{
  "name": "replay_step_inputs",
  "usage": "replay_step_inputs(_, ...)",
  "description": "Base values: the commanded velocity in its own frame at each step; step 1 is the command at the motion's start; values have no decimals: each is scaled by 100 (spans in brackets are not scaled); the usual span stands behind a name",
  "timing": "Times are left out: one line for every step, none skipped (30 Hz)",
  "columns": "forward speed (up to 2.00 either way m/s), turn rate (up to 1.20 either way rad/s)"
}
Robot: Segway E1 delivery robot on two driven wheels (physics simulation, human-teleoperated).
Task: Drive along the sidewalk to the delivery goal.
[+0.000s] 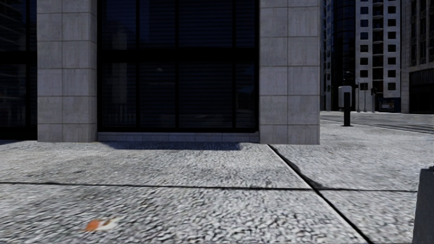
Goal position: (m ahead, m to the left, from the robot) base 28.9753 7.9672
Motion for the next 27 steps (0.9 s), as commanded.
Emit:
replay_step_inputs(154, -26)
replay_step_inputs(154, -28)
replay_step_inputs(154, -29)
replay_step_inputs(154, -29)
replay_step_inputs(154, -29)
replay_step_inputs(154, -29)
replay_step_inputs(154, -34)
replay_step_inputs(154, -41)
replay_step_inputs(154, -42)
replay_step_inputs(154, -44)
replay_step_inputs(154, -44)
replay_step_inputs(154, -46)
replay_step_inputs(154, -48)
replay_step_inputs(154, -54)
replay_step_inputs(154, -56)
replay_step_inputs(154, -59)
replay_step_inputs(154, -59)
replay_step_inputs(154, -61)
replay_step_inputs(154, -62)
replay_step_inputs(154, -62)
replay_step_inputs(154, -62)
replay_step_inputs(154, -62)
replay_step_inputs(155, -62)
replay_step_inputs(156, -62)
replay_step_inputs(156, -62)
replay_step_inputs(157, -62)
replay_step_inputs(157, -62)
